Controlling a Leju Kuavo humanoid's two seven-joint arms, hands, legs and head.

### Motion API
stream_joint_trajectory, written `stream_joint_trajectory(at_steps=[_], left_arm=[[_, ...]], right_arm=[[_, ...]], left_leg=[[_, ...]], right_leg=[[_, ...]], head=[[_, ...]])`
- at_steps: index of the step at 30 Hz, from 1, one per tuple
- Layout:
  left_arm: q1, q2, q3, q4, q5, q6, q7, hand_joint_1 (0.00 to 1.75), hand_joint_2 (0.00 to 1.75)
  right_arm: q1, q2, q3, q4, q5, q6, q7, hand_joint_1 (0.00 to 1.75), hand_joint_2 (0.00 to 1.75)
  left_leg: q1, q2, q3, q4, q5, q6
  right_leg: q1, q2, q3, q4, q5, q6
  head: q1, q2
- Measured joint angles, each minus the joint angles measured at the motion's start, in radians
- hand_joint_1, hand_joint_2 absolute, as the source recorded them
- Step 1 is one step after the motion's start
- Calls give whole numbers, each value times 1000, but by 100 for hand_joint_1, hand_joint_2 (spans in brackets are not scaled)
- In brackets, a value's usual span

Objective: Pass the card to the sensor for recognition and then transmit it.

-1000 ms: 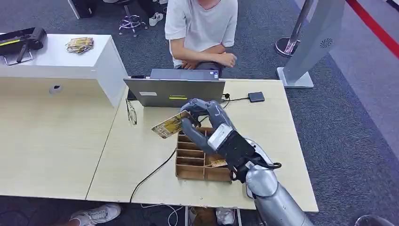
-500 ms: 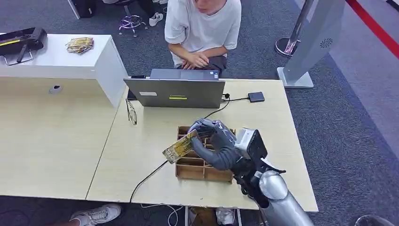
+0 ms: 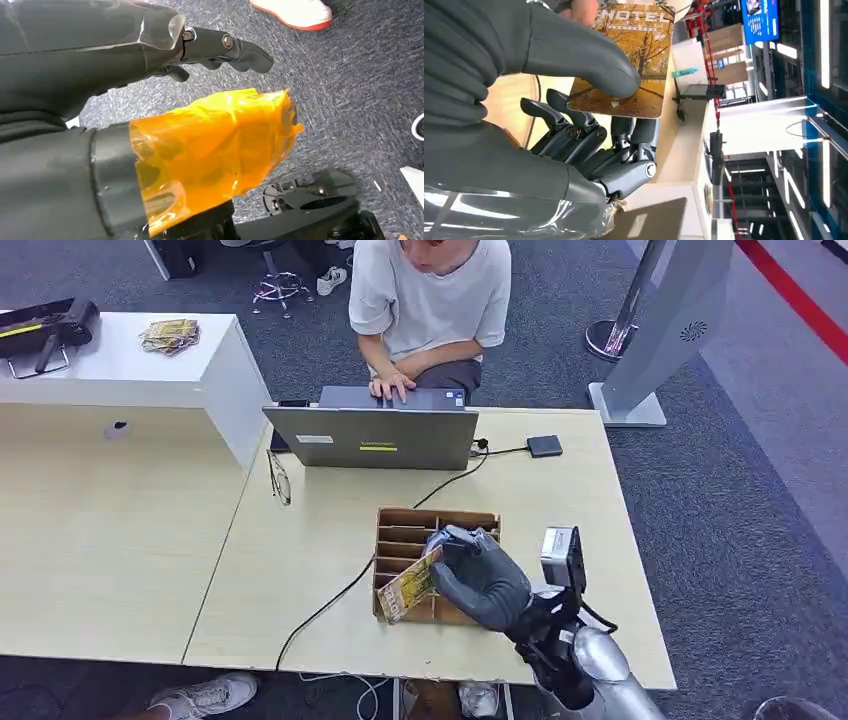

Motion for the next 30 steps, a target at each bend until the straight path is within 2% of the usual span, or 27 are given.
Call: stream_joint_trajectory(at_steps=[8, 16, 30], left_arm=[[0, 1, 3, 0, 1, 2, 0, 0, 0], [0, 1, 3, 0, 5, 7, -1, 0, 0], [0, 1, 8, 0, 8, 11, -1, 0, 0]], right_arm=[[54, -21, -16, 0, -35, 12, -1, 175, 175], [114, -39, -84, 1, -53, 12, -12, 175, 175], [151, -44, -131, 6, -54, 14, -12, 175, 175]], left_leg=[[0, 0, 0, 0, 0, 0], [0, 0, 0, 0, 0, 0], [0, 0, 0, 0, 0, 0]], right_leg=[[0, 0, 0, 0, 0, 0], [0, 0, 0, 0, 0, 0], [0, 0, 0, 0, 0, 0]], head=[[0, 0], [0, 0], [0, 0]])
